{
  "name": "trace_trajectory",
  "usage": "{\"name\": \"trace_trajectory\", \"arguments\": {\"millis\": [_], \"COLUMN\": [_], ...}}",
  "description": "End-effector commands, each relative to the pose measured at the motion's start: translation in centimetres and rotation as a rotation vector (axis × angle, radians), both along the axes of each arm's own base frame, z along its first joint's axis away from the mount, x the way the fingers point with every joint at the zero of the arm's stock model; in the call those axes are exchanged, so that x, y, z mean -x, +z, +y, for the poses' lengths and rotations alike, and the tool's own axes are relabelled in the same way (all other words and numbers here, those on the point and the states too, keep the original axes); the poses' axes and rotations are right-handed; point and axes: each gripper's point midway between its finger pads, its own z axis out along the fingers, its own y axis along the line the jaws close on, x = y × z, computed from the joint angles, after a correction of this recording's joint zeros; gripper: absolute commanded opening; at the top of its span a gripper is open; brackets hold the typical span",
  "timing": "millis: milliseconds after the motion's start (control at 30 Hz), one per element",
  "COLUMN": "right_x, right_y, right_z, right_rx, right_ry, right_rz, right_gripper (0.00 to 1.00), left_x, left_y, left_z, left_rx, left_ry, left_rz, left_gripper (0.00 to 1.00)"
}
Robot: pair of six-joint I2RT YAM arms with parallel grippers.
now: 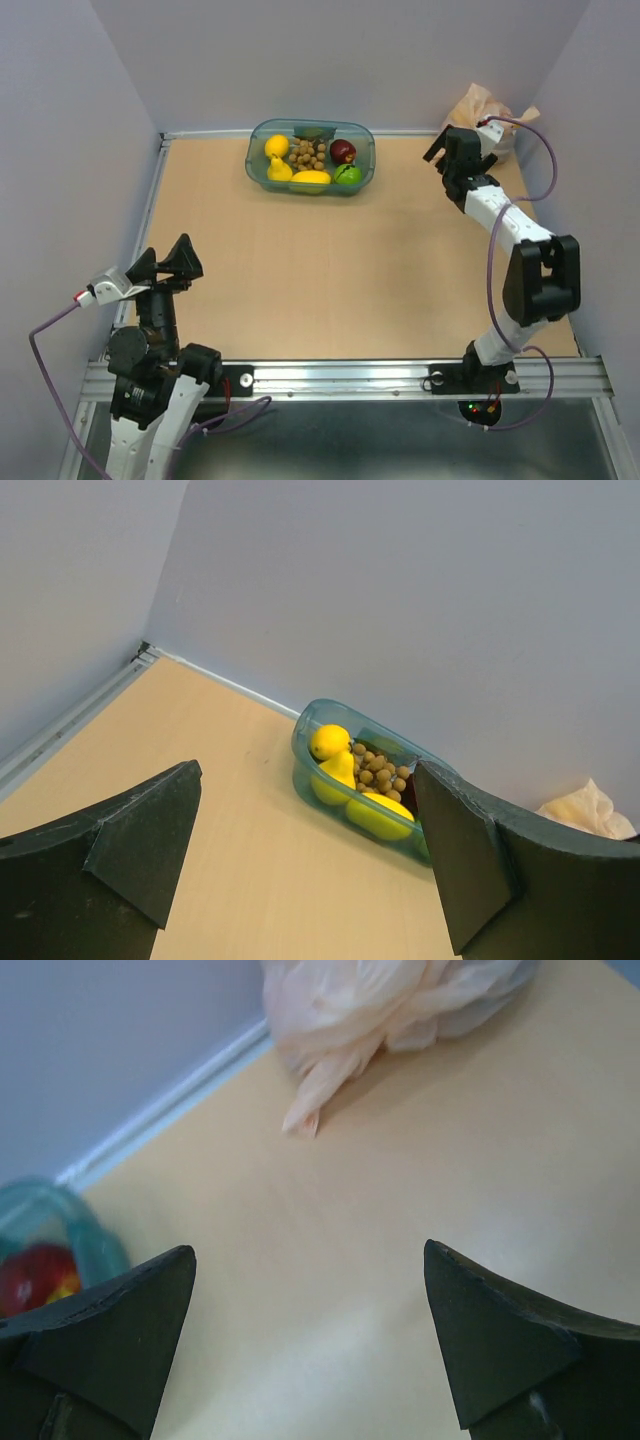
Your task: Untie the knot of the plastic bag and take out the fruit
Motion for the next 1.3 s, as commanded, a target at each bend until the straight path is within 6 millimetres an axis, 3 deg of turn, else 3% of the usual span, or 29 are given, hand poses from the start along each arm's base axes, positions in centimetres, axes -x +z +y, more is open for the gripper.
{"name": "trace_trajectory", "arguments": {"millis": [0,100,167,200,233,300,333,367,433,500,567,600,733,800,833,900,933,967,1000,1033,1067,1100,1167,1200,1233,1267], "right_x": [-6.2,-9.4,-11.9,-13.1,-14.5,-16.1,-17.0,-18.0,-19.2,-20.1,-20.2,-20.2,-18.4,-17.0,-16.0,-14.4,-12.8,-11.3,-10.1,-8.5,-7.4,-5.4,-2.9,-1.1,0.3,2.2], "right_y": [6.8,7.4,6.0,7.6,4.9,3.5,5.0,2.3,2.7,0.5,0.2,-0.1,-0.4,-0.3,2.6,3.2,1.8,5.0,6.3,4.3,4.8,8.1,6.8,7.9,7.0,8.8], "right_z": [-5.0,-6.5,-7.8,-8.3,-9.2,-9.9,-10.2,-10.9,-11.3,-11.5,-13.2,-13.2,-13.5,-13.5,-13.2,-12.7,-12.5,-11.9,-11.6,-11.2,-10.8,-10.4,-9.4,-8.5,-7.8,-6.9], "right_rx": [-0.084,-0.006,0.017,0.013,0.025,0.042,0.051,0.063,0.061,0.061,0.074,0.082,0.128,0.134,0.128,0.128,0.130,0.123,0.122,0.133,0.138,0.136,0.149,0.139,0.140,0.132], "right_ry": [-0.175,-0.187,-0.208,-0.220,-0.242,-0.260,-0.270,-0.286,-0.293,-0.301,-0.322,-0.324,-0.320,-0.315,-0.302,-0.276,-0.260,-0.229,-0.214,-0.191,-0.175,-0.151,-0.087,-0.029,0.011,0.061], "right_rz": [-0.326,-0.466,-0.484,-0.524,-0.488,-0.477,-0.511,-0.475,-0.503,-0.482,-0.478,-0.471,-0.413,-0.391,-0.429,-0.417,-0.374,-0.418,-0.430,-0.362,-0.351,-0.392,-0.296,-0.276,-0.240,-0.271], "right_gripper": [1.00,1.00,1.00,1.00,1.00,1.00,1.00,1.00,0.99,0.92,0.77,0.53,0.00,0.00,0.00,0.00,0.00,0.00,0.00,0.00,0.01,0.00,0.00,0.00,0.01,0.00], "left_x": [3.3,3.1,2.9,2.9,2.6,2.3,2.1,1.8,1.5,1.3,1.1,1.0,1.3,1.4,1.5,1.7,1.8,1.9,1.9,1.9,1.9,1.9,1.8,1.7,1.4,1.2], "left_y": [2.3,2.2,2.1,2.2,2.1,2.0,1.9,1.8,1.5,1.5,1.4,1.4,1.6,1.6,1.6,1.7,1.7,1.8,1.8,1.8,1.8,1.8,1.7,1.7,1.5,1.5], "left_z": [1.3,1.5,1.6,1.6,1.5,1.2,1.2,1.1,1.1,1.0,0.9,0.9,1.0,1.0,1.1,1.1,1.1,1.1,1.1,1.0,1.0,1.1,1.0,0.9,0.8,0.7], "left_rx": [0.040,0.035,0.031,0.031,0.024,0.013,0.010,0.005,0.002,-0.006,-0.011,-0.012,-0.010,-0.006,-0.003,-0.001,-0.001,0.001,0.001,0.002,-0.001,0.000,-0.005,-0.009,-0.014,-0.018], "left_ry": [0.015,0.027,0.036,0.038,0.038,0.032,0.031,0.033,0.039,0.037,0.036,0.036,0.039,0.039,0.038,0.037,0.032,0.034,0.031,0.028,0.027,0.030,0.028,0.029,0.028,0.022], "left_rz": [-0.157,-0.150,-0.143,-0.146,-0.135,-0.125,-0.120,-0.108,-0.093,-0.087,-0.080,-0.079,-0.087,-0.091,-0.094,-0.100,-0.104,-0.109,-0.111,-0.109,-0.110,-0.111,-0.102,-0.098,-0.083,-0.077], "left_gripper": [0.99,0.99,0.99,0.99,0.99,0.99,0.99,0.99,0.98,0.98,0.98,0.98,0.98,0.98,0.98,0.98,0.97,0.97,0.97,0.97,0.97,0.97,0.97,0.97,0.97,0.97]}}
